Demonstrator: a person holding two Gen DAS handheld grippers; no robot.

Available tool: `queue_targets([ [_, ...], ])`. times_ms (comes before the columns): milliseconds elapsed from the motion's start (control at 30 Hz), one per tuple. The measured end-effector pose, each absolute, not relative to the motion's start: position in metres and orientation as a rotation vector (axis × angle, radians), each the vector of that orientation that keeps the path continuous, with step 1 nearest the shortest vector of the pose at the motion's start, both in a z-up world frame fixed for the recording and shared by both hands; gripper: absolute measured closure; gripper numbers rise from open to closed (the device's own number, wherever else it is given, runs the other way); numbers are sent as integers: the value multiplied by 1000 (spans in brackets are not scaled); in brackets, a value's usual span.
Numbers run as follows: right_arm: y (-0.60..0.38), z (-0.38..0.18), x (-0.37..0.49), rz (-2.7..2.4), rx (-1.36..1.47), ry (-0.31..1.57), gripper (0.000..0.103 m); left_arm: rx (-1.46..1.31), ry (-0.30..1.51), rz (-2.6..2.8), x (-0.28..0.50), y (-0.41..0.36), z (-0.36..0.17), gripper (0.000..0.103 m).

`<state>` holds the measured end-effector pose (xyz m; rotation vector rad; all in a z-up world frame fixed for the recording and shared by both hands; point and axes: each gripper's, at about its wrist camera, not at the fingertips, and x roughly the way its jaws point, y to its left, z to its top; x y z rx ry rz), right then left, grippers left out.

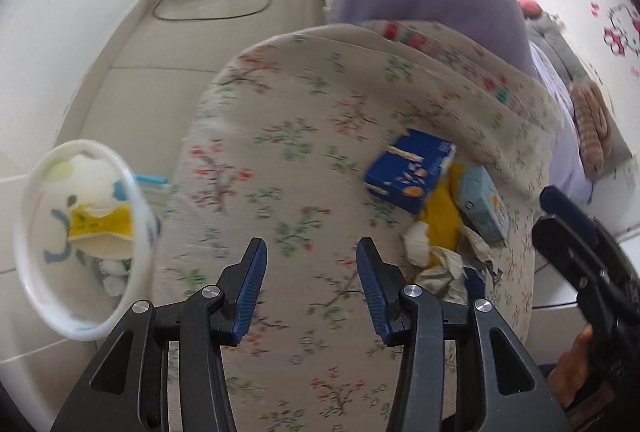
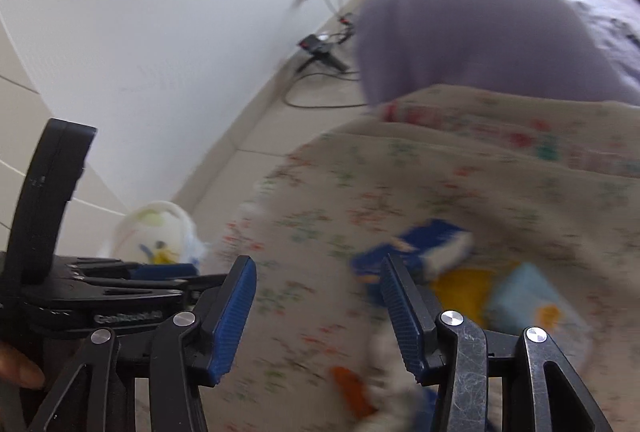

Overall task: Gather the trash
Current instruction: 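Grasp the blue carton with the left tool while the right tool grasps the light-blue milk carton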

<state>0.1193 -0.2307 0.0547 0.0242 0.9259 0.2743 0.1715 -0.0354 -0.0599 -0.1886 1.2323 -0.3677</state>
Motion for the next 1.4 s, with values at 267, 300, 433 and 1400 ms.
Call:
queue_targets([
  [267, -333, 41, 113, 114, 69, 976, 43, 26, 1165, -403, 167, -105, -56, 31],
  [300, -345, 37, 112, 107, 102, 990, 43, 50, 1163, -409, 167, -112, -56, 31],
  [433, -357, 26, 113, 79, 37, 1029, 42, 138, 1153, -429, 170, -141, -60, 31],
  [1400, -340, -58, 157, 229, -380, 1199, 33, 425, 1045, -351, 204, -195, -89, 55],
])
